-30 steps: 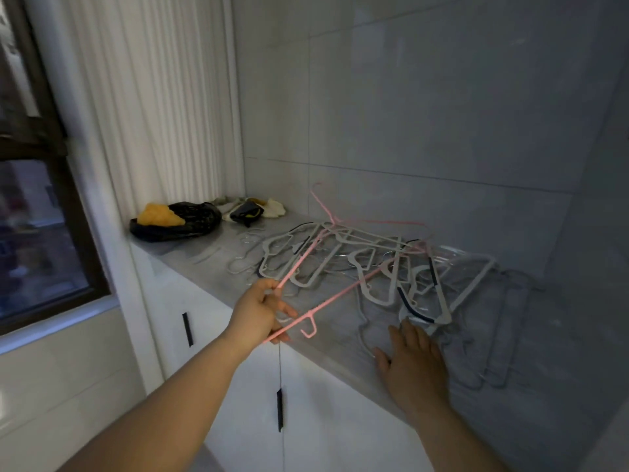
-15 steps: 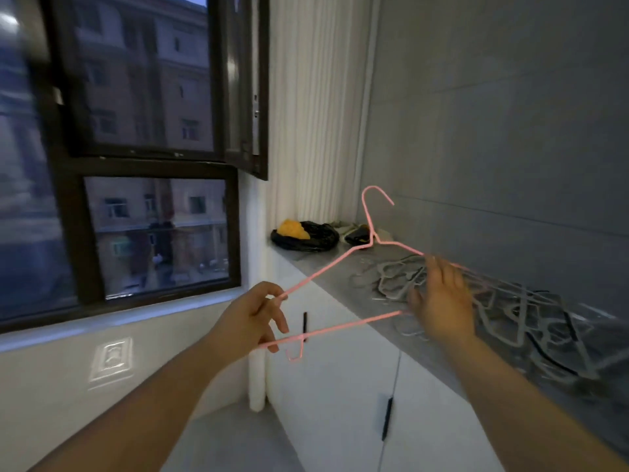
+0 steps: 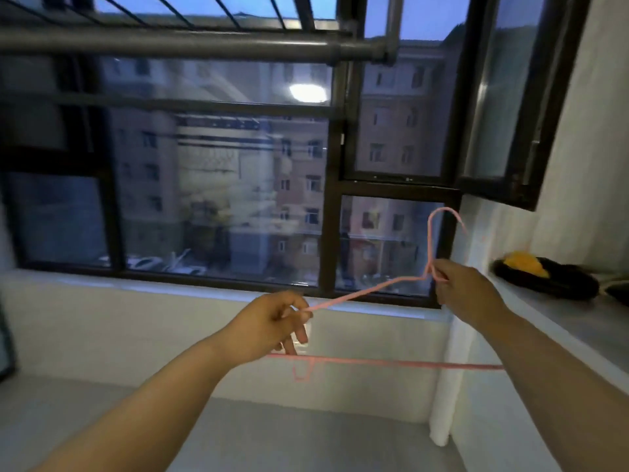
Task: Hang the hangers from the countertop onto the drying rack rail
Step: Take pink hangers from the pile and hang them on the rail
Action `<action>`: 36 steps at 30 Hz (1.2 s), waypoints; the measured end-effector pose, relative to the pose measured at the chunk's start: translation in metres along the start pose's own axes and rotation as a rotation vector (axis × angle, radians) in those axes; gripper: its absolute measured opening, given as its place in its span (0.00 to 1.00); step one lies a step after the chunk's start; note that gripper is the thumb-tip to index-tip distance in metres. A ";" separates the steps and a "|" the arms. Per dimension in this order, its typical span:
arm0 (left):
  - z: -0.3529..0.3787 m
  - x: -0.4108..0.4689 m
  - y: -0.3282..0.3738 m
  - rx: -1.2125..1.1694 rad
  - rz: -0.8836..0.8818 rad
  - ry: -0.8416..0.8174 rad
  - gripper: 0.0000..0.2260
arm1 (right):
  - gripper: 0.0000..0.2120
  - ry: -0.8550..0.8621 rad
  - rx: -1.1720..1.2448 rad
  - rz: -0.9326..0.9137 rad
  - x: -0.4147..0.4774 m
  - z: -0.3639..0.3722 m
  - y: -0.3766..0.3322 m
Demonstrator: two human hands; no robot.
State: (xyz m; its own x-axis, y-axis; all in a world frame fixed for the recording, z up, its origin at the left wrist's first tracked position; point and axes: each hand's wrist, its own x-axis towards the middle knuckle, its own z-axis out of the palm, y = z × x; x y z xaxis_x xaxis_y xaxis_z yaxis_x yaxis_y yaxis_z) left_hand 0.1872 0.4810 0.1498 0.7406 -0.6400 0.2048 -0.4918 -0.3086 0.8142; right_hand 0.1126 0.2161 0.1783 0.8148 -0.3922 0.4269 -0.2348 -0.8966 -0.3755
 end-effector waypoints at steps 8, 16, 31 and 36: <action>-0.123 -0.086 -0.055 0.275 -0.255 0.295 0.05 | 0.10 -0.198 0.201 -0.304 0.031 0.109 -0.200; -0.240 -0.163 -0.099 0.465 -0.408 0.681 0.09 | 0.09 -0.257 0.278 -0.630 0.033 0.172 -0.395; -0.467 -0.209 -0.153 0.673 -0.551 1.099 0.06 | 0.13 -0.261 0.631 -0.872 0.114 0.255 -0.654; -0.515 -0.226 -0.165 0.686 -0.533 1.178 0.06 | 0.12 -0.212 0.601 -0.957 0.119 0.267 -0.717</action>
State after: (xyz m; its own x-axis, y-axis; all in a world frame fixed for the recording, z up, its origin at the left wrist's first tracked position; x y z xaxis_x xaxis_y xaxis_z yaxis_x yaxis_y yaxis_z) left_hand 0.3366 1.0385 0.2488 0.6732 0.4840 0.5591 0.0870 -0.8027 0.5900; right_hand 0.5195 0.8667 0.2785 0.6097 0.4903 0.6229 0.7725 -0.5436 -0.3283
